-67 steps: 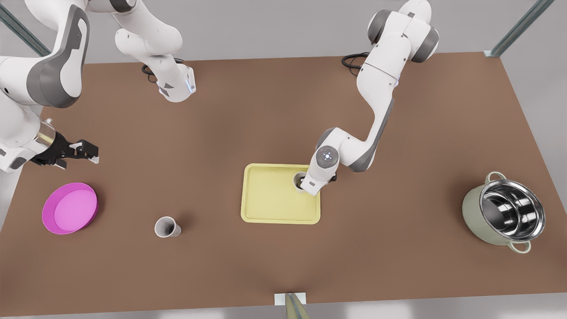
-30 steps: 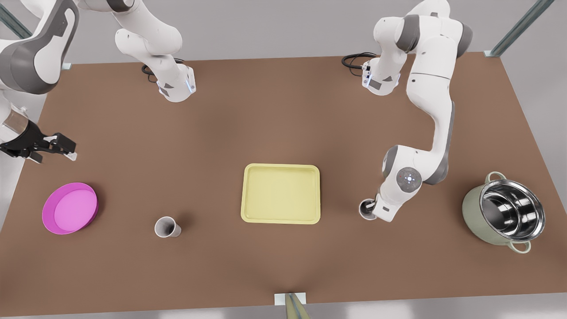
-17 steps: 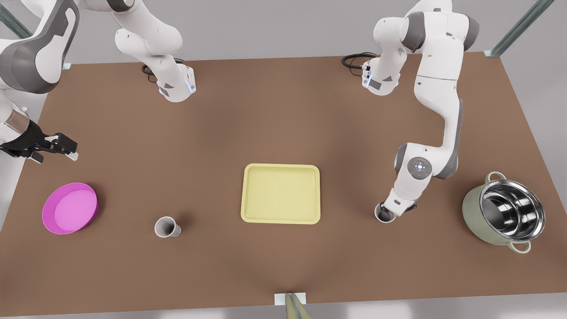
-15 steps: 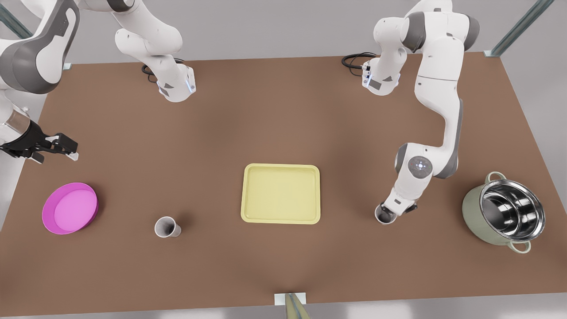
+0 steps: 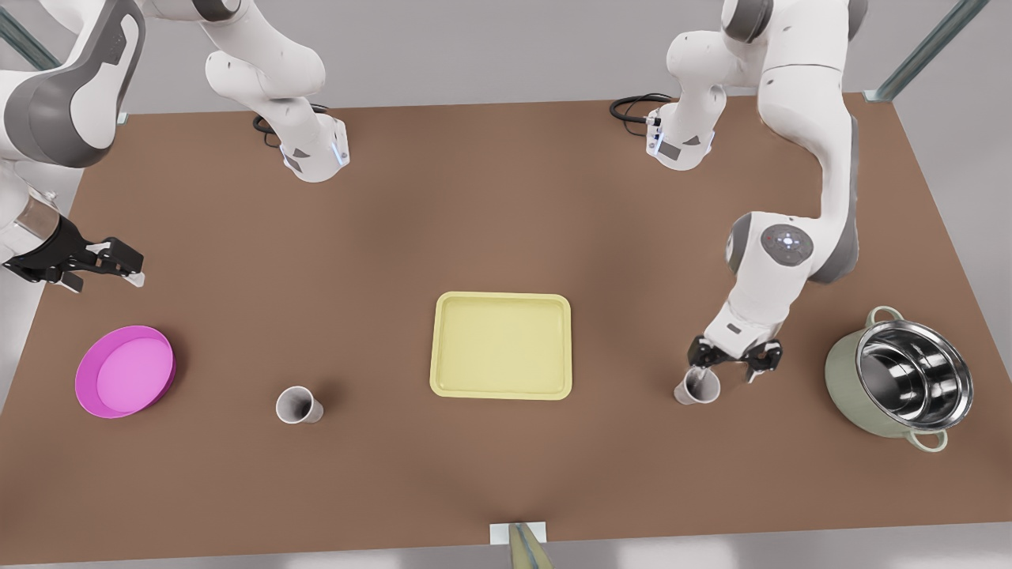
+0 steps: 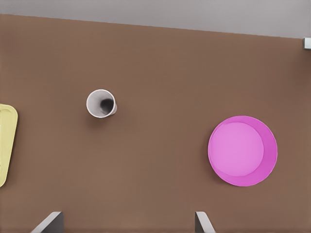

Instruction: Use the left arm to pick up the white IKEA cup from the tray and place it on the middle-left position; use the right arm to pick up the white IKEA cup from the tray and place it on the middle-right position

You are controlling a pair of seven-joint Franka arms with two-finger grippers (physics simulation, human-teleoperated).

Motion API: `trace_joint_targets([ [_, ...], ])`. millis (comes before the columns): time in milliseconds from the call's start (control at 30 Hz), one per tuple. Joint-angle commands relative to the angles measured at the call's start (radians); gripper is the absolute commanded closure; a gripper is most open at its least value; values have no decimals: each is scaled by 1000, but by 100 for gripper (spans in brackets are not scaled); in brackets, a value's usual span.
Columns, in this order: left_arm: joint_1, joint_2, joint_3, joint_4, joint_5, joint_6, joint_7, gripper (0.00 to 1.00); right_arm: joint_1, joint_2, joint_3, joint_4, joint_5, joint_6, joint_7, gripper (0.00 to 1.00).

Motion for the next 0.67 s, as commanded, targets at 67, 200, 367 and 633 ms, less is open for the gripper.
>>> trace_joint_targets([
  [67,105,-90,23,286,-162,-940,202,0,-1,-1,-1,0,-1,-1,1,0],
  [200,105,-194,43,177,-108,-793,228,0,-1,-1,-1,0,-1,-1,1,0],
  [367,117,-173,46,179,-107,-795,208,0,1,2,2,0,-4,-2,1,0],
  [633,126,-168,46,173,-113,-793,210,0,1,2,1,0,-4,6,-1,0],
])
